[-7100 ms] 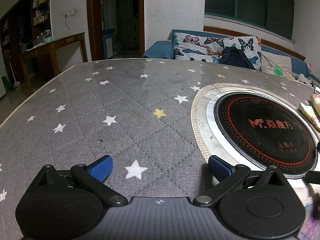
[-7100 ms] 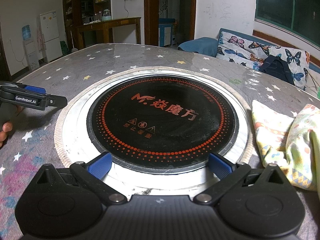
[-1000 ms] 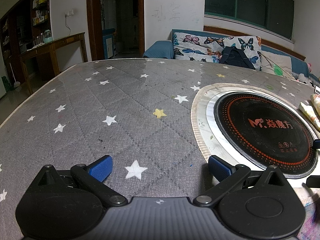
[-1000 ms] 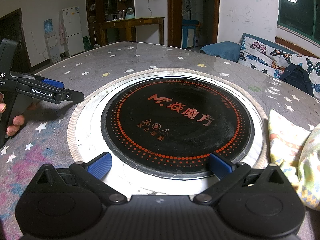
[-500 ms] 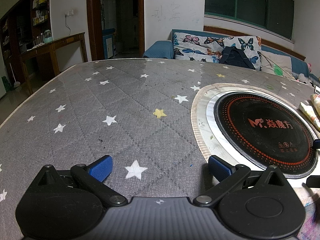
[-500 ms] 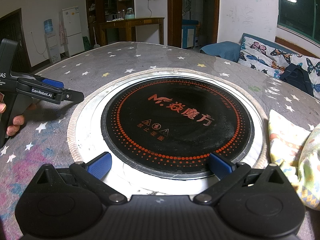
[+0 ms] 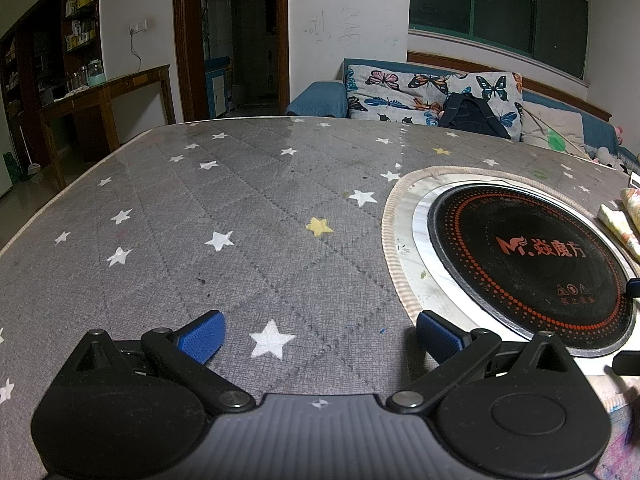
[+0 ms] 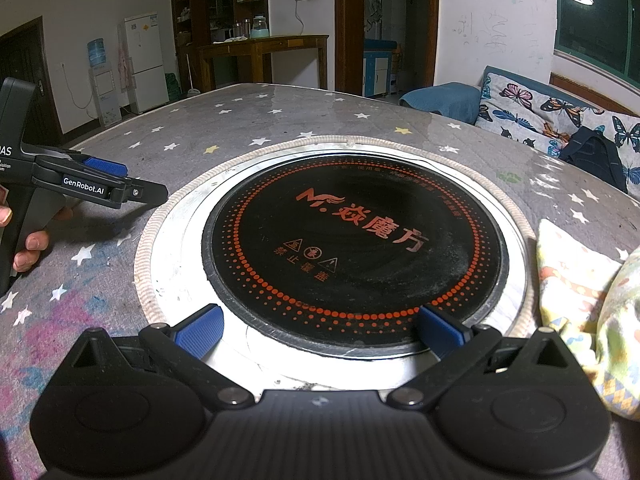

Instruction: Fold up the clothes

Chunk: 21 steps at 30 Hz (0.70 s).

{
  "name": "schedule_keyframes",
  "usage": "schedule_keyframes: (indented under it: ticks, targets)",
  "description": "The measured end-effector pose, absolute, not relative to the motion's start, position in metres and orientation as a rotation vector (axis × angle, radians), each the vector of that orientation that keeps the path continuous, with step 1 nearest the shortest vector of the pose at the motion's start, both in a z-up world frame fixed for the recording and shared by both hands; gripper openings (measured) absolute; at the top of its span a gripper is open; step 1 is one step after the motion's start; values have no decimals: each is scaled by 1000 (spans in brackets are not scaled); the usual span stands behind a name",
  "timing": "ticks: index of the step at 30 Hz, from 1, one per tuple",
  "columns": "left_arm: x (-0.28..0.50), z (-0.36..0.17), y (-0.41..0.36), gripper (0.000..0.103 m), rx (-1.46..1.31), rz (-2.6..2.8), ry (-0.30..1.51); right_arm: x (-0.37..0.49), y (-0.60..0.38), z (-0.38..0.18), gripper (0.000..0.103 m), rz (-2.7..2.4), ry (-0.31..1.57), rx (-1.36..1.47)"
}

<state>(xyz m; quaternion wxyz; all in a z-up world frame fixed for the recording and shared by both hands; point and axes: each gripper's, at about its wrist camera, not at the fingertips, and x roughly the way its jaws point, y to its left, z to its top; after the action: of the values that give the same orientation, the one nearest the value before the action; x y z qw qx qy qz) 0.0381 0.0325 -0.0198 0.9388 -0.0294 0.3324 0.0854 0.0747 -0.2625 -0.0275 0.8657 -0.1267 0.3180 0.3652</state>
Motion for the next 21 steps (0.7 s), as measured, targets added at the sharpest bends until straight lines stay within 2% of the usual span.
schedule_keyframes:
  ticks: [21]
  targets:
    - [38,-20,33,103,-63,174,679,74,-261,-28,103,757,666,-265]
